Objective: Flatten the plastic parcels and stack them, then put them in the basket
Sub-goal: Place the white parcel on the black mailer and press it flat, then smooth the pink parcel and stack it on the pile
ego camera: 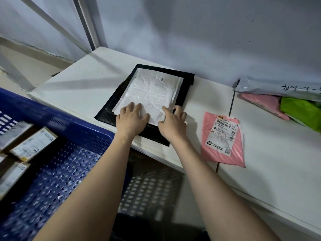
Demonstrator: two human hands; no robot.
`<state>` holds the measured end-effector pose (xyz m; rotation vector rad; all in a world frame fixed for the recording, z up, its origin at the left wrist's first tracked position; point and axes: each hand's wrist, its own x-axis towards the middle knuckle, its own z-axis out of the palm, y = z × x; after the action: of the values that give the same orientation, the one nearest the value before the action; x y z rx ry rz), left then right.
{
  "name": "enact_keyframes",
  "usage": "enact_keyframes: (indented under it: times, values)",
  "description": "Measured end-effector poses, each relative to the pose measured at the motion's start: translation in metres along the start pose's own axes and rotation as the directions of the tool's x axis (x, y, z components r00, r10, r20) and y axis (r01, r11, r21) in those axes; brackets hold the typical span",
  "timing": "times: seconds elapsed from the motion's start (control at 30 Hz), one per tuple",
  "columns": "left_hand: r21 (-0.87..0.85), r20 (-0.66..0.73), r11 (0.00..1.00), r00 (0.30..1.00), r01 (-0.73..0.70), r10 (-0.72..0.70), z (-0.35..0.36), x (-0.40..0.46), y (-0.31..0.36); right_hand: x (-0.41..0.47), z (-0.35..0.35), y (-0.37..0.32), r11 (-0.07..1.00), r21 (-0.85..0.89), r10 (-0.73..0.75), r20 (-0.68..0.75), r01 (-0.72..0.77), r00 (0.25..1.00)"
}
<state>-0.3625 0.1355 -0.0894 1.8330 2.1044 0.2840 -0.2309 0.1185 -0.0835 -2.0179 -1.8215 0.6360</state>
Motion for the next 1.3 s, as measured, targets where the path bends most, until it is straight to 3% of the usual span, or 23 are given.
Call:
enact_keyframes:
  times: [0.13,0.27,0.43,0.6,0.8,1.0,1.13,1.3]
  values:
    - [-0.012,0.006,1.000,1.000,-0.004,0.004,0.000,-0.001,0.000,0.002,-0.001,0.005,1.000,-0.013,-0.003,0.067,0.004,0.998]
    - [-0.026,-0.071,0.999,0.997,-0.024,0.022,-0.002,-0.002,0.007,0.006,-0.014,0.010,0.992,0.124,-0.012,0.021,0.009,1.000]
    - [-0.074,-0.144,0.982,0.976,-0.173,0.161,-0.005,-0.006,0.035,0.003,-0.046,0.025,0.984,0.174,-0.034,-0.090,0.049,0.995]
    - [-0.066,-0.136,0.940,0.936,-0.336,0.325,0.009,-0.019,0.076,-0.005,-0.078,0.063,0.995,0.078,-0.045,-0.141,0.057,0.989]
    - [-0.057,-0.057,0.888,0.890,-0.456,0.453,0.031,-0.036,0.122,-0.026,-0.109,0.131,0.995,0.001,0.104,-0.054,-0.104,0.993]
    - [-0.119,0.093,0.906,0.904,-0.407,0.418,0.053,-0.049,0.151,-0.038,-0.122,0.168,0.973,0.012,0.229,0.006,-0.229,0.973]
    - [-0.153,0.192,0.943,0.928,-0.294,0.320,0.057,-0.052,0.166,-0.038,-0.125,0.171,0.964,0.049,0.260,0.005,-0.260,0.966]
    - [-0.258,0.214,0.933,0.927,-0.250,0.307,0.060,-0.053,0.172,-0.033,-0.122,0.169,0.953,0.147,0.266,0.013,-0.265,0.964]
